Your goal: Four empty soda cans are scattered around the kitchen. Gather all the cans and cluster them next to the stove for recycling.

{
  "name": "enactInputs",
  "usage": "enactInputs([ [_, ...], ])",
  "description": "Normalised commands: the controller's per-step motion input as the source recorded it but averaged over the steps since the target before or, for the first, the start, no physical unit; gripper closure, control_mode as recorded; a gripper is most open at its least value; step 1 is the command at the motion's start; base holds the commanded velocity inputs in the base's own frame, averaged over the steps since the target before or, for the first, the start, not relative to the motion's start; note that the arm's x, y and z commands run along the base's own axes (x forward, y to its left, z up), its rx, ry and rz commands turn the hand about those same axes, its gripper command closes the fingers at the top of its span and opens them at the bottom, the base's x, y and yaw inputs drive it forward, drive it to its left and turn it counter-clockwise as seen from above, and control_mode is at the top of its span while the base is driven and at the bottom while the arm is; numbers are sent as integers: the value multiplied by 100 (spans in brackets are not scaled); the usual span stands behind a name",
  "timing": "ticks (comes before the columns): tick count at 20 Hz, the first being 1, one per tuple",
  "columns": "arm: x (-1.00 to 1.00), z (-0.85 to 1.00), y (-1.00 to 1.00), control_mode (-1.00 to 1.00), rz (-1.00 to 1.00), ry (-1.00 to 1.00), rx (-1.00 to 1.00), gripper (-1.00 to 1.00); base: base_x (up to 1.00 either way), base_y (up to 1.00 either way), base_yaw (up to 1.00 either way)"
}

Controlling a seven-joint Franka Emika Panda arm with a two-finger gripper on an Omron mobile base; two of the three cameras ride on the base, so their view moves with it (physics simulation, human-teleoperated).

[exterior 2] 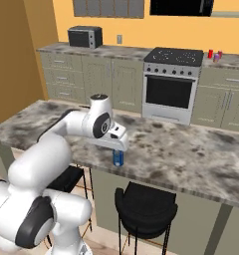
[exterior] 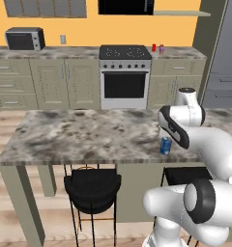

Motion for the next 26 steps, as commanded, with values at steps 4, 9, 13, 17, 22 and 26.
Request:
enactInputs([
  [4,35,-24,0,-100,0,0,5,-100,0,0,0],
  [9,35,-24,-1,-100,0,-2,7,-100,0,0,0],
  [13,29,-18,-10,-100,3,-2,1,-100,0,0,0],
  [17,33,-21,-5,-100,4,-1,0,-100,0,0,0],
  [22,36,-24,-1,-100,3,0,0,-100,0,0,0],
  [26,36,-20,-3,-100,3,0,0,-100,0,0,0],
])
